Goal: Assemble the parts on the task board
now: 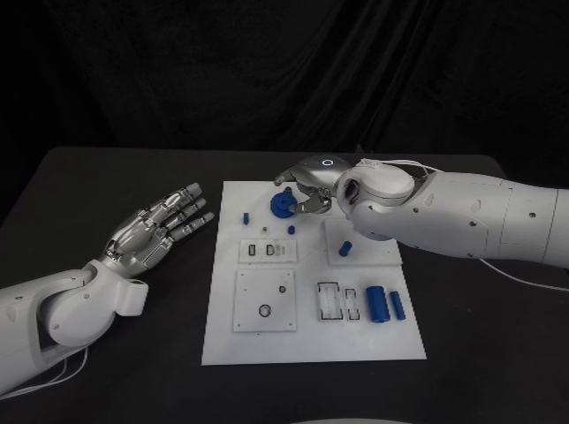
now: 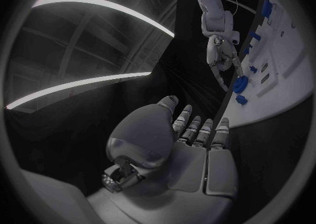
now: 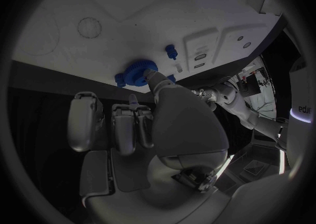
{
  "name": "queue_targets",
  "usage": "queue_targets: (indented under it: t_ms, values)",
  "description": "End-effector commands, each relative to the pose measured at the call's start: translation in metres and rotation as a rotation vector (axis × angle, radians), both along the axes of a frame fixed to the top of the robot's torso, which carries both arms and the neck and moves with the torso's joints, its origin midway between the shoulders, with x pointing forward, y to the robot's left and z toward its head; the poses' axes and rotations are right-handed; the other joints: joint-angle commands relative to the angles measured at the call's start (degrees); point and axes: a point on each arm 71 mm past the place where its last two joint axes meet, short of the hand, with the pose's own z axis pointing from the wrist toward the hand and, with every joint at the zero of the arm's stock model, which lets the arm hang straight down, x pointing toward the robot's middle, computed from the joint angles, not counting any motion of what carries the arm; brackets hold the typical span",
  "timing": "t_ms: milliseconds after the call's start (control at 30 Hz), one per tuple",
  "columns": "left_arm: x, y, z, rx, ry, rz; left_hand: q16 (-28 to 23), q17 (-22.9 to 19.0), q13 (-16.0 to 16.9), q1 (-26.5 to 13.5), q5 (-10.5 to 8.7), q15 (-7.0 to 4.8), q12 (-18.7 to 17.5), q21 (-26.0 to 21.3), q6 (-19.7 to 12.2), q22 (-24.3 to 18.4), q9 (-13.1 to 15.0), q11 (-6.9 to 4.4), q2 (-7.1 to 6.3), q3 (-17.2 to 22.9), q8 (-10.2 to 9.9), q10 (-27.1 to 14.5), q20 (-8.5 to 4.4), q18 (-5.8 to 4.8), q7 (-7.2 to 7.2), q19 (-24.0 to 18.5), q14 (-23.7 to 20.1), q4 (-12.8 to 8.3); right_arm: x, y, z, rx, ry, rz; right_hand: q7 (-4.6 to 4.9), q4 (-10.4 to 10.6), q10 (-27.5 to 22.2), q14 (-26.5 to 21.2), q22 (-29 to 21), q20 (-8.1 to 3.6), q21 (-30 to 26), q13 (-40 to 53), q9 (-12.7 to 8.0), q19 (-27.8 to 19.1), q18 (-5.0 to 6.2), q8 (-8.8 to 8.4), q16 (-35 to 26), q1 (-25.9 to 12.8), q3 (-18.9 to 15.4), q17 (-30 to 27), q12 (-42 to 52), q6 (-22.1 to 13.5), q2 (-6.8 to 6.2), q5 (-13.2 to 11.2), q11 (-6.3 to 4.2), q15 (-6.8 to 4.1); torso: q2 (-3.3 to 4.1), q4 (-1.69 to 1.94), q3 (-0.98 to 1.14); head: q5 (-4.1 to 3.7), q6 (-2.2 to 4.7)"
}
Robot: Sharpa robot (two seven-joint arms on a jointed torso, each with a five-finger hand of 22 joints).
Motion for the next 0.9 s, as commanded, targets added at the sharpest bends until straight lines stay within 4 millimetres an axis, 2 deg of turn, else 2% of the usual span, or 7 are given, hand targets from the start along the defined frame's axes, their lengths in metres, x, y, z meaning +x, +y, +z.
queue_targets:
  t_ms: [33, 333, 533, 700, 900]
  values:
    - [-0.001, 0.000, 0.001, -0.016, -0.005, -0.004, 0.1, 0.0, 0.0, -0.6, 0.18, 0.43, 0.2, -0.3, -0.1, -0.1, 0.0, 0.18, 0.01, 0.4, 0.0, -0.3, 0.35, 0.33, 0.05, -0.1, -0.1, 0.0, -0.001, -0.003, -0.002, -0.004, -0.001, -0.008, -0.09, 0.3, 5.5, 5.9, 10.5, -0.14, -0.4, 14.7, 0.0, -0.5, 1.08, 0.25, 0.0, -0.4, 0.0, 14.9, -0.2, 0.9, -0.33, -0.6, -0.54, -0.22, 0.00, -0.03, -0.02, 0.05, -0.06]
    - [-0.001, 0.000, 0.000, -0.017, -0.005, -0.004, 0.1, 0.0, 0.0, -0.6, 0.18, 0.43, 0.2, -0.3, -0.1, -0.1, 0.0, 0.18, 0.01, 0.4, 0.0, -0.3, 0.35, 0.33, 0.05, -0.1, -0.1, 0.0, -0.002, -0.007, -0.007, -0.018, 0.021, -0.012, 0.48, 0.5, 5.6, 5.8, 10.5, -0.07, -0.8, 14.8, 0.8, -0.5, 1.10, 2.25, -0.3, -0.5, 0.0, 14.7, -0.1, 6.9, 0.16, -1.0, -0.21, -0.05, 0.02, 0.09, -0.04, -0.19, -0.02]
    - [-0.001, -0.001, 0.000, -0.020, -0.006, -0.005, 0.1, 0.0, 0.0, -0.7, 0.19, 0.45, 0.2, -0.3, -0.1, -0.1, 0.0, 0.20, 0.04, 0.5, 0.0, -0.4, 0.35, 0.31, 0.06, -0.1, -0.1, -0.1, -0.005, -0.010, -0.010, -0.016, 0.029, -0.009, 0.81, 0.5, 5.9, 5.9, 10.6, 0.12, -0.8, 15.0, 0.9, -0.2, 1.07, 3.52, -0.2, -0.5, 0.1, 14.8, 0.1, 9.8, 0.55, -0.9, 0.07, 0.17, -0.05, -0.10, -0.06, 0.09, -0.15]
    - [-0.001, 0.000, 0.000, -0.020, -0.006, -0.004, 0.1, 0.0, 0.0, -0.7, 0.19, 0.45, 0.2, -0.3, -0.1, -0.1, 0.0, 0.20, 0.04, 0.5, 0.0, -0.4, 0.35, 0.31, 0.06, -0.1, -0.1, -0.1, -0.007, -0.014, -0.012, -0.008, 0.029, -0.009, 0.97, 0.6, 6.0, 5.9, 10.7, 0.21, -0.7, 15.1, 1.3, 0.0, 1.03, 5.01, -0.2, -0.3, 0.6, 14.8, 0.1, 13.5, 1.08, -0.8, 0.17, 0.25, -0.05, -0.04, -0.04, 0.07, -0.21]
    - [-0.002, 0.001, 0.000, -0.020, -0.006, -0.003, 0.1, 0.0, 0.0, -0.7, 0.22, 0.46, 0.3, -0.3, -0.1, -0.1, 0.0, 0.22, 0.13, 0.6, 0.0, -0.4, 0.35, 0.29, 0.05, -0.1, -0.1, -0.1, -0.009, -0.023, -0.013, 0.003, 0.022, -0.026, 0.95, 0.8, 6.0, 5.7, 10.7, 0.21, -0.9, 15.1, 1.5, 0.0, 1.06, 5.59, -0.5, -0.5, 0.6, 14.5, 0.1, 15.2, 1.18, -0.9, 0.16, 0.23, 0.04, 0.11, -0.06, 0.11, -0.18]
